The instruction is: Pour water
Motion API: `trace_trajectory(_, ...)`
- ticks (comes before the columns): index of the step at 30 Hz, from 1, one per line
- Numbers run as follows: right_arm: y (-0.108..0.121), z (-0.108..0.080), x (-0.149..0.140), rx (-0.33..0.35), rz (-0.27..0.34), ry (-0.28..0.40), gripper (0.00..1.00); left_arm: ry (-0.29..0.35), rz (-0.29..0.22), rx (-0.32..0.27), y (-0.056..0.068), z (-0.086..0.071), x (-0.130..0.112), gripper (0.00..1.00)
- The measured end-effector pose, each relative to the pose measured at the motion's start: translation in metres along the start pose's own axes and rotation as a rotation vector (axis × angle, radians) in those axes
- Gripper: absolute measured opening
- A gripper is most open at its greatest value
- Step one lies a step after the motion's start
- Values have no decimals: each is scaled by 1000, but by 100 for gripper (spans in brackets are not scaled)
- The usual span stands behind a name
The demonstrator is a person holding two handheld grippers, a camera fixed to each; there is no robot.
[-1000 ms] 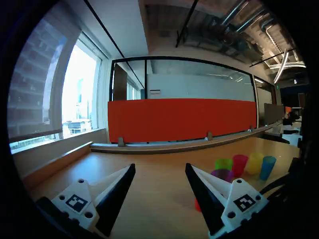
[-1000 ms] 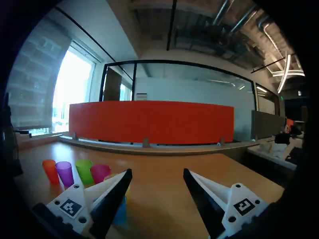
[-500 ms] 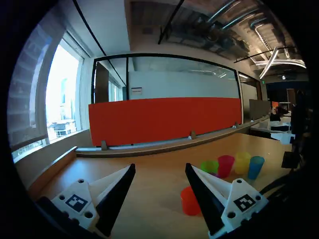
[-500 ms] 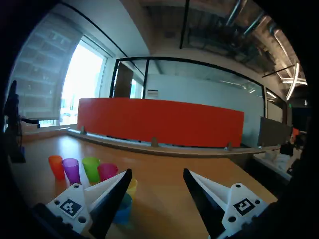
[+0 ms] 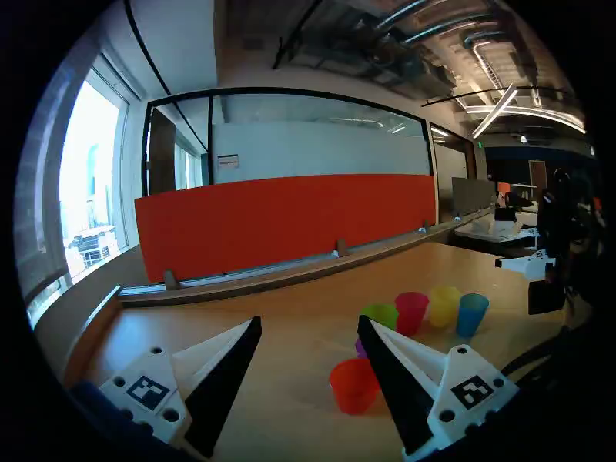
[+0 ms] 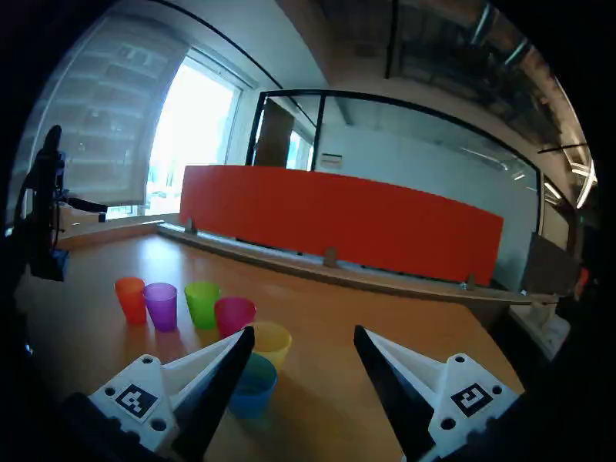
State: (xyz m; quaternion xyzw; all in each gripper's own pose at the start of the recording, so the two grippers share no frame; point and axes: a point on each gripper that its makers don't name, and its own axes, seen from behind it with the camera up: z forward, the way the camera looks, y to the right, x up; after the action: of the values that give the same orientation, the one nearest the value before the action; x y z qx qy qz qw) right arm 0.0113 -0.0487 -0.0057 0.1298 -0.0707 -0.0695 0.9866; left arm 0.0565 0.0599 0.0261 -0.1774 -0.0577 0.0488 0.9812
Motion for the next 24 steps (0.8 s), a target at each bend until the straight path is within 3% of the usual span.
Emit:
trace_trajectory(6,-11,1,-8,59,-10,-48,100,-43,46,-47,5,10,-1,93)
trace_trajectory(18,-28,6,-27,163,-16,-151,100,-131,119,-208,34,39,-3,93)
trace_trajectory(24,-33,8,-38,199,-37,-199,100,-185,163,-256,42,55,-7,93)
